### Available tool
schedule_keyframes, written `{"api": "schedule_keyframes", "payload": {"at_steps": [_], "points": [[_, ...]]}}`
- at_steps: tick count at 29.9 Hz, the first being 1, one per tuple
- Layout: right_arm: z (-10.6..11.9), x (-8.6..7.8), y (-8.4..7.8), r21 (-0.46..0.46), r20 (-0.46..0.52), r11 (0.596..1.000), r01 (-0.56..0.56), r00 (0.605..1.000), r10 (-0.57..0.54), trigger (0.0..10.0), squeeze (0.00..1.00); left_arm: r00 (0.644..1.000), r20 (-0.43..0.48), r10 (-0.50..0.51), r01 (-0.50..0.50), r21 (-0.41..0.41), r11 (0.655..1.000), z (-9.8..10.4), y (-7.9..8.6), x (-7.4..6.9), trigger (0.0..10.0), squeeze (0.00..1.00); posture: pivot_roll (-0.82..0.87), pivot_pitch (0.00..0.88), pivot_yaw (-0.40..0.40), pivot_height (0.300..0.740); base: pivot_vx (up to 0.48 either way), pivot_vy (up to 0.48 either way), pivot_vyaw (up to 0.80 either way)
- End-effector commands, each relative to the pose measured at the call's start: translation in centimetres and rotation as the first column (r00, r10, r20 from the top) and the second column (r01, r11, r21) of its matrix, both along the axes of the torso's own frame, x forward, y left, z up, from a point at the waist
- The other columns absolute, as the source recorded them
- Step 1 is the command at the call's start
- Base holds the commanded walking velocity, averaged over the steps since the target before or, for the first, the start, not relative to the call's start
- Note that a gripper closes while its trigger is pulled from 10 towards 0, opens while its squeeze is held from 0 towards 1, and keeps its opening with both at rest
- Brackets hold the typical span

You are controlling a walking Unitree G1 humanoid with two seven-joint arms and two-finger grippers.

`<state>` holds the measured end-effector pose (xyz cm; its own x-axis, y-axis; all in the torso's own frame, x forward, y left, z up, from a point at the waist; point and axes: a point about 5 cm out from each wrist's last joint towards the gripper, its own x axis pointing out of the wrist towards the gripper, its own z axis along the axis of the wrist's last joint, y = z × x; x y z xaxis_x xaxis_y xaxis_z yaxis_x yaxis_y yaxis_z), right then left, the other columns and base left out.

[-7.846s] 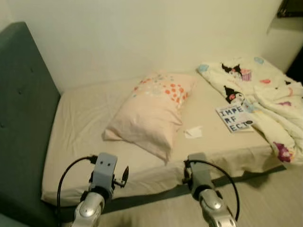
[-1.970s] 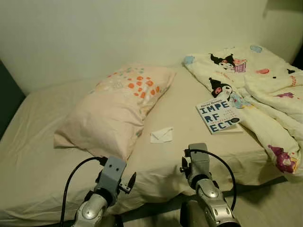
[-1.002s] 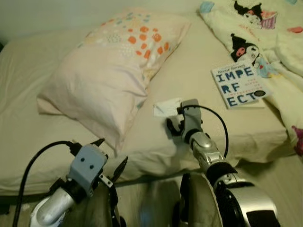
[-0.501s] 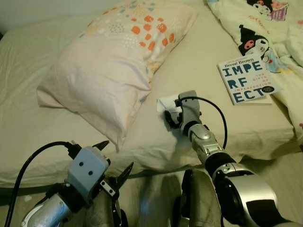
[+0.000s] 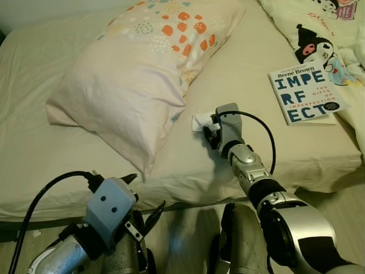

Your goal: Clean up the room

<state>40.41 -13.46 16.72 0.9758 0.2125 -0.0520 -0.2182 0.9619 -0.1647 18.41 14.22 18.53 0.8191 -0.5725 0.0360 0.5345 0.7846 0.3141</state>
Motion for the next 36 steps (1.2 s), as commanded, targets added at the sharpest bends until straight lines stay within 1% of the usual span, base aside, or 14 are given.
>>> {"api": "schedule_keyframes", "payload": {"at_steps": [1, 7, 15, 16, 17, 18, 19, 24, 26, 27, 29, 30, 31, 36], "points": [[-1.4, -0.4, 0.1, 0.009, -0.054, 1.000, -0.001, 0.999, 0.001, 0.0, 0.00, 0.999, -0.024, -0.026, 0.026, 0.010, 1.000, -0.2, -0.2, -0.4, 10.0, 0.00, 0.29, 0.449, 0.045, 0.573, 0.000, 0.000, 0.00], [-0.9, -0.3, 0.2, 0.028, -0.037, 1.000, -0.001, 0.999, 0.002, 0.0, 0.00, 0.999, -0.027, -0.032, 0.033, 0.022, 0.999, -0.6, -0.3, -0.3, 10.0, 0.00, 0.27, 0.431, 0.040, 0.573, 0.000, 0.000, 0.00], [-0.1, -0.2, -0.3, 0.178, 0.020, 0.983, 0.038, 0.999, -0.042, 0.0, 0.00, 1.000, -0.024, 0.014, -0.014, 0.012, 1.000, -2.4, -0.1, 1.6, 10.0, 0.00, 0.15, 0.297, 0.011, 0.573, 0.000, 0.000, 0.00], [-0.2, -0.3, -0.1, 0.190, 0.032, 0.981, 0.027, 0.999, -0.033, 1.4, 0.00, 0.999, -0.032, 0.030, -0.029, 0.009, 1.000, -2.9, 0.1, 2.2, 10.0, 0.00, 0.13, 0.276, 0.006, 0.573, 0.000, 0.000, 0.00], [-0.4, -0.4, 0.1, 0.194, 0.041, 0.981, 0.015, 0.999, -0.023, 1.4, 0.00, 0.997, -0.050, 0.052, -0.051, 0.009, 0.999, -3.6, 0.2, 2.8, 10.0, 0.00, 0.10, 0.250, 0.003, 0.573, 0.000, 0.000, 0.00], [-0.8, -0.7, 0.5, 0.192, 0.050, 0.981, -0.001, 0.999, -0.008, 8.0, 0.00, 0.992, -0.087, 0.095, -0.095, 0.007, 0.995, -4.7, 0.5, 3.6, 10.0, 0.00, 0.07, 0.205, -0.002, 0.573, 0.000, 0.000, 0.00], [-1.2, -1.0, 0.8, 0.200, 0.061, 0.980, -0.012, 0.998, 0.000, 10.0, 0.00, 0.982, -0.129, 0.136, -0.138, -0.003, 0.990, -5.7, 0.9, 4.3, 10.0, 0.00, 0.06, 0.197, -0.002, 0.573, 0.000, 0.000, 0.00], [-2.7, -2.0, 1.7, 0.210, 0.065, 0.977, -0.032, 0.998, 0.019, 10.0, 0.00, 0.940, -0.233, 0.249, -0.261, -0.020, 0.965, -8.1, 1.7, 6.1, 10.0, 0.00, 0.00, 0.142, 0.005, 0.573, 0.000, 0.000, 0.00], [-4.4, -3.8, 2.3, 0.165, 0.083, 0.985, -0.047, 0.996, 0.034, 10.0, 0.00, 0.903, -0.255, 0.344, -0.370, -0.060, 0.927, -8.6, 1.9, 7.7, 10.0, 0.00, -0.04, 0.100, 0.021, 0.573, 0.000, 0.000, 0.00], [-4.4, -3.8, 2.3, 0.165, 0.083, 0.985, -0.047, 0.996, 0.034, 10.0, 0.00, 0.903, -0.255, 0.344, -0.370, -0.060, 0.927, -8.6, 1.9, 7.7, 10.0, 0.00, -0.04, 0.100, 0.021, 0.573, 0.000, 0.000, 0.00], [-6.1, -5.6, 2.6, 0.105, 0.093, 0.993, -0.046, 0.995, 0.036, 10.0, 0.00, 0.886, -0.257, 0.386, -0.420, -0.095, 0.902, -9.0, 1.8, 8.6, 10.0, 0.00, -0.06, 0.073, 0.026, 0.573, 0.000, 0.000, 0.00], [-6.1, -5.6, 2.6, 0.105, 0.093, 0.993, -0.046, 0.995, 0.036, 10.0, 0.00, 0.886, -0.257, 0.386, -0.420, -0.095, 0.902, -9.0, 1.8, 8.6, 10.0, 0.00, -0.06, 0.073, 0.026, 0.573, 0.000, 0.000, 0.00], [-7.5, -7.0, 2.1, 0.051, 0.101, 0.998, -0.022, 0.995, 0.017, 10.0, 0.00, 0.858, -0.270, 0.437, -0.476, -0.096, 0.874, -10.0, 1.6, 8.9, 10.0, 0.00, -0.08, 0.051, 0.034, 0.573, 0.000, 0.000, 0.00], [-8.6, -8.8, 0.6, 0.065, 0.112, 0.998, 0.027, 0.993, -0.034, 10.0, 0.00, 0.854, -0.204, 0.479, -0.504, -0.093, 0.859, -10.3, 0.8, 8.8, 10.0, 0.00, -0.08, 0.048, 0.037, 0.573, 0.000, 0.000, 0.00]]}}
